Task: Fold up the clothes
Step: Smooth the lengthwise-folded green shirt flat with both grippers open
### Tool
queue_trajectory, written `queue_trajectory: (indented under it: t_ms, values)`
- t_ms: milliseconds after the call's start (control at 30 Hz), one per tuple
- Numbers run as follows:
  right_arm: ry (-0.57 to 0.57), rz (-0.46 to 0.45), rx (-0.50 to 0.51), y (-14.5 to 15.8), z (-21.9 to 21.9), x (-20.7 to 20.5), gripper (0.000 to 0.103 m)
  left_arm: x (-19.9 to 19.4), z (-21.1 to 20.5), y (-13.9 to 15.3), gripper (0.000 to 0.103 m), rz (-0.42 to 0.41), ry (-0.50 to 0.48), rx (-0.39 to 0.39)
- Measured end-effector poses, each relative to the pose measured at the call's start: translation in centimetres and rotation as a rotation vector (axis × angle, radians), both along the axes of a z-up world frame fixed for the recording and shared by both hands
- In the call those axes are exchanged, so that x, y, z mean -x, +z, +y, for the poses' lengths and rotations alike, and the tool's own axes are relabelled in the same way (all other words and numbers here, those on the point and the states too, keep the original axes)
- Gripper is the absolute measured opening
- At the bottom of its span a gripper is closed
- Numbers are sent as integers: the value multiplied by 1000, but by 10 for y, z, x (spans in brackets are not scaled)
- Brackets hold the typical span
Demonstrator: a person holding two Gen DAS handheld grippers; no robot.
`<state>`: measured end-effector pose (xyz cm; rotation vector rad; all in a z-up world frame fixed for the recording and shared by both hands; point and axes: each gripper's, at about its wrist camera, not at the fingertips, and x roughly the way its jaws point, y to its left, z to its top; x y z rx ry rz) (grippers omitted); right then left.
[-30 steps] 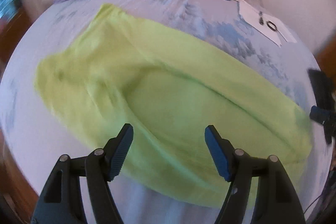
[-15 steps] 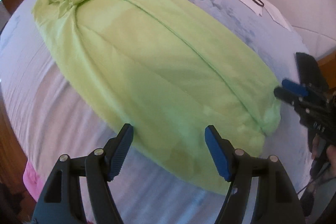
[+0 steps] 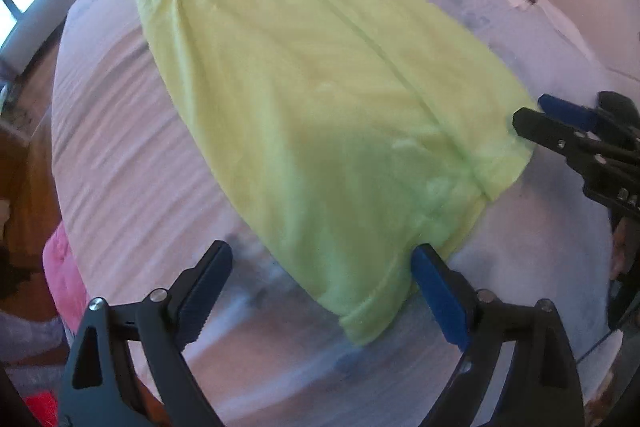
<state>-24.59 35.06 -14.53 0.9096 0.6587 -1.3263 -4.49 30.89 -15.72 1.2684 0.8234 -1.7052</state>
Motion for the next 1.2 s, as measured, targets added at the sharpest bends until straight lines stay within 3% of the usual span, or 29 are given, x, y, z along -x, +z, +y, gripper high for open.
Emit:
queue_trajectory:
  t_ms: [167,300,333,400,667,833,1033,1100,1133,1200]
  values:
    - [55,18,28,-6,3,-6,69,2,5,-2,103,3,40,23]
    - [86,34,48,-5,6,-6,70,4,5,-3,103,9,58,27]
    - [93,38,53,-4,7,-6,70,5,5,-2,101,11,64,22]
    - [109,47,64,-4,9,-6,70,5,9,3,86,34,95,26]
    - [185,74,78,-3,11,-1,69,20,26,-1,86,30,132,75]
    - [268,150,63,-11,10,-16,69,14,32,0,89,33,139,82]
    - [260,135,66,-12,9,-16,69,16,35,3,88,27,142,78]
    - [281,147,67,-10,11,-21,60,18,37,5,73,33,115,83]
    - [292,152,67,-8,12,-24,41,19,38,7,69,36,101,85]
    - [305,170,67,-7,12,-28,36,22,37,8,60,42,83,80]
